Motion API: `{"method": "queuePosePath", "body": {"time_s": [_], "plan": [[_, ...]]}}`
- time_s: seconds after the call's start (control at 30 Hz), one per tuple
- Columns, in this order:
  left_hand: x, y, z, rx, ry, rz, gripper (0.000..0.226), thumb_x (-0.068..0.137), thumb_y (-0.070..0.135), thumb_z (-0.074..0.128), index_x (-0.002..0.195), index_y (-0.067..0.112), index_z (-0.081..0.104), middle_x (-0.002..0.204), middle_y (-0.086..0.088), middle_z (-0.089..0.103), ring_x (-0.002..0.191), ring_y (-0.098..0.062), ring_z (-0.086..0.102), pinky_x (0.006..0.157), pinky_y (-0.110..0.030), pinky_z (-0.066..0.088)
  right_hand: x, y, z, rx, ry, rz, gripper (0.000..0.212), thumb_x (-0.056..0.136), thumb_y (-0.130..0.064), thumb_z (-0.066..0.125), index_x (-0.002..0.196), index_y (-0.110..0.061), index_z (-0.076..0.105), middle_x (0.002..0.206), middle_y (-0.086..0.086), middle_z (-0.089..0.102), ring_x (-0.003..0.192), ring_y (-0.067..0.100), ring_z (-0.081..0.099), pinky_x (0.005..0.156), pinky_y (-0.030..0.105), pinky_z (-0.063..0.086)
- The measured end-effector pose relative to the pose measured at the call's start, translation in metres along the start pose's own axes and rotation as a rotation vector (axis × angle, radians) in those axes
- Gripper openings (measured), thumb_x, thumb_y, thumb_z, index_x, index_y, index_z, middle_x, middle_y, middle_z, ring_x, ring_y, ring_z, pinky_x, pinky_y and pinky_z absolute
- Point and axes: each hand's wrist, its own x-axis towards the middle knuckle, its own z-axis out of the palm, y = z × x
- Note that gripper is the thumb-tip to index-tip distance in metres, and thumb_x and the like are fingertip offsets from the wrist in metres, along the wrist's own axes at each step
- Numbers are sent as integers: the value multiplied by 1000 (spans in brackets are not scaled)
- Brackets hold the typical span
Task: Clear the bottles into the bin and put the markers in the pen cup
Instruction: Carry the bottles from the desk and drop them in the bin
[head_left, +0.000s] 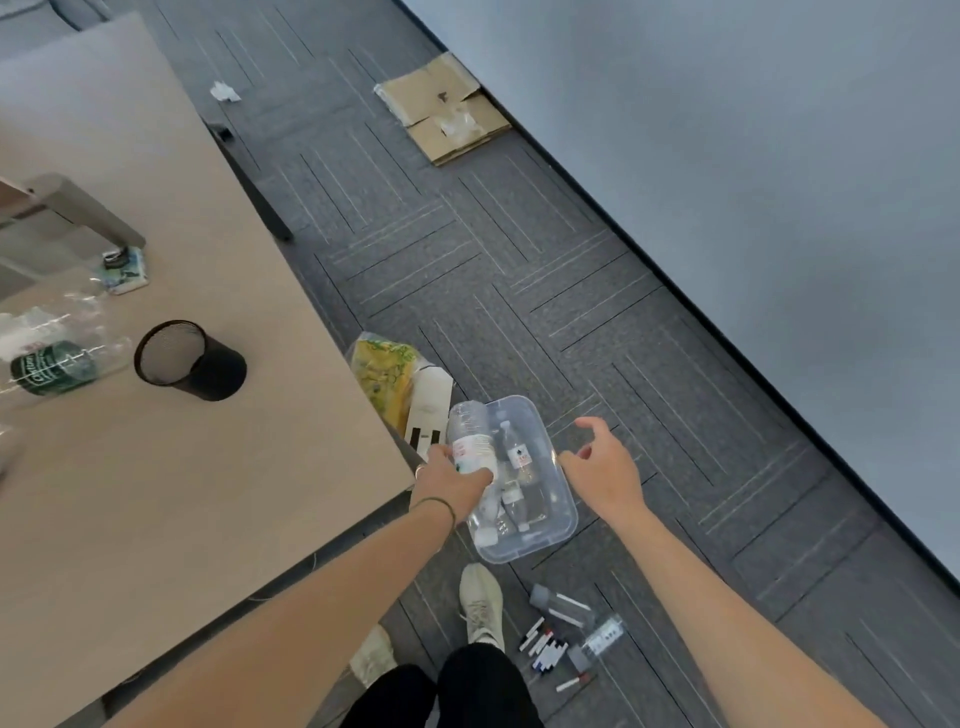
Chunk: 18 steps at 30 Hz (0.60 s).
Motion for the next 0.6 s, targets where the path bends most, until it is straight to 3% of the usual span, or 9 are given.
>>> {"method": "queuePosePath", "body": {"time_s": [0.1, 0.27, 0.6], "plan": [[2, 6, 0, 248, 31, 116, 66, 82, 40, 69, 141, 25, 42, 131, -9, 53, 115, -29, 59, 96, -37, 49, -2, 2, -3, -12, 4, -20, 57, 86, -28, 64, 140, -27, 47, 82, -3, 59, 74, 13, 59, 69, 36, 50], [-3, 9, -7, 420, 115, 281, 56, 85, 43, 67, 135, 29, 46, 126, -4, 53, 114, -26, 57, 92, -39, 50, -6, -8, -7, -31, -6, -78, 49, 88, -30, 65, 135, -26, 51, 84, -4, 59, 76, 12, 59, 72, 36, 51], [-31, -17, -51, 465, 277, 349, 51, 90, 40, 59, 138, 29, 46, 126, -2, 58, 116, -25, 57, 94, -40, 51, -28, -59, 17, -58, -69, -242, 51, 88, -31, 65, 137, -28, 52, 102, -6, 62, 88, 13, 62, 76, 33, 51]]}}
